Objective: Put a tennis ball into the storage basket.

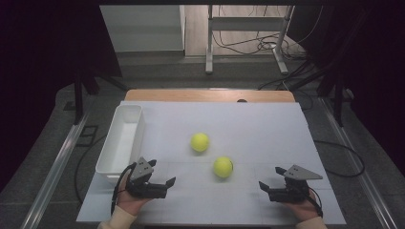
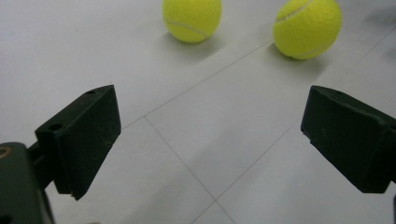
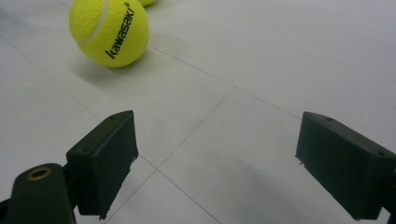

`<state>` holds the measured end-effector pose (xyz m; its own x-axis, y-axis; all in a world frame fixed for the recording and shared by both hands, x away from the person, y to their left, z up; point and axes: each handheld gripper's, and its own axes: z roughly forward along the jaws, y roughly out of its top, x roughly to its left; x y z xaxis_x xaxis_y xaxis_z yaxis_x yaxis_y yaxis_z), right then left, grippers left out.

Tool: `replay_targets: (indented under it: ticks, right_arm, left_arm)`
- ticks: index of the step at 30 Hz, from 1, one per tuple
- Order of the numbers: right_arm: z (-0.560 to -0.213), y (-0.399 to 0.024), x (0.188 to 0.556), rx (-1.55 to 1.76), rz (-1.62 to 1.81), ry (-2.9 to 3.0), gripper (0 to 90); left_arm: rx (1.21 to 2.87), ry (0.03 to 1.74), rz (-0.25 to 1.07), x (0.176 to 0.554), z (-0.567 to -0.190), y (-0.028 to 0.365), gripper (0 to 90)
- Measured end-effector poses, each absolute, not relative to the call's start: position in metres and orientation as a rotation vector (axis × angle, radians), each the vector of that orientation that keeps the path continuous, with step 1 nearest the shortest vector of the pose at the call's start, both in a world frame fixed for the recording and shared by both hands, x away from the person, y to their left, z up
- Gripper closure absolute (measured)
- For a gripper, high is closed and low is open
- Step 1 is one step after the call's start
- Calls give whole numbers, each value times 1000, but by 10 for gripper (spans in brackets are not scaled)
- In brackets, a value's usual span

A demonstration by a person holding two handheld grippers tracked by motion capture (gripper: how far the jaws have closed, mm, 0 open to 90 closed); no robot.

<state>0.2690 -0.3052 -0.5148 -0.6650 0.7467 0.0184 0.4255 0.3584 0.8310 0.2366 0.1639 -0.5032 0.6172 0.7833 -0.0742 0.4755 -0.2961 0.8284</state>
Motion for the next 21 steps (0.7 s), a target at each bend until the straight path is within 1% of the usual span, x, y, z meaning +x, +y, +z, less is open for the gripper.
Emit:
replay_targets:
  ticks: [11, 21]
  right_arm:
    - [-515, -305, 269, 1028, 1212, 2259, 130]
    - [-515, -302, 272, 999, 1208, 2273, 131]
  left_arm:
    - [1931, 1019, 431, 241, -491, 164, 56]
    - [1910, 1007, 429, 246, -477, 161, 61]
